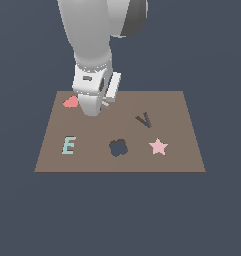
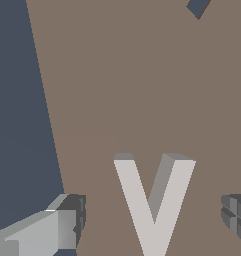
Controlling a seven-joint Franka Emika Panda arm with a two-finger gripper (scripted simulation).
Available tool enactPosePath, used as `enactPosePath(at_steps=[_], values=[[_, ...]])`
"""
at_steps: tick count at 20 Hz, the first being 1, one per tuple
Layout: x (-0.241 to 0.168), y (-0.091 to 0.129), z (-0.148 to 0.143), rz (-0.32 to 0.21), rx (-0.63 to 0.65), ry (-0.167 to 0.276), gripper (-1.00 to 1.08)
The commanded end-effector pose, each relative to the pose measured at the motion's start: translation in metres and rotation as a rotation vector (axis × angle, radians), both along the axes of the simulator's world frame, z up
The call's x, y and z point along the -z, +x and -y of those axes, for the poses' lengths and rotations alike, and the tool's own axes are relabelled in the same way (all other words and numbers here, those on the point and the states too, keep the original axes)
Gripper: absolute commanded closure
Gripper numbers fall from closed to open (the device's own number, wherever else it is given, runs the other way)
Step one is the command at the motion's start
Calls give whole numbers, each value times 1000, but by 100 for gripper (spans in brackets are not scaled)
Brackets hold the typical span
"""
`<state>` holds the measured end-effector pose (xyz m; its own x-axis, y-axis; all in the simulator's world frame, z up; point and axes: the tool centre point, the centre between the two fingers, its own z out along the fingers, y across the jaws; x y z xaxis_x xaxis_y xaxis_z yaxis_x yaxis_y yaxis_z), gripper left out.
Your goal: Insert a designated object into the corresponding slot on a board.
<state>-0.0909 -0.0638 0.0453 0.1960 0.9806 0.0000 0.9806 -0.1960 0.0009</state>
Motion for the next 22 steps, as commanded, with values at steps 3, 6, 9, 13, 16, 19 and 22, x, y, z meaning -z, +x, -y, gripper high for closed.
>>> enactPosePath(at_steps=[3,6,9,13,16,19,22], values=[[12,-1,0,-1,1,0,-92],[15,-1,0,-1,1,0,-92],[15,-1,0,-1,1,0,108],[15,-1,0,-1,1,0,108],[15,-1,0,-1,1,0,108],[13,0,0,0,1,0,108],[10,0,0,-1,1,0,108]])
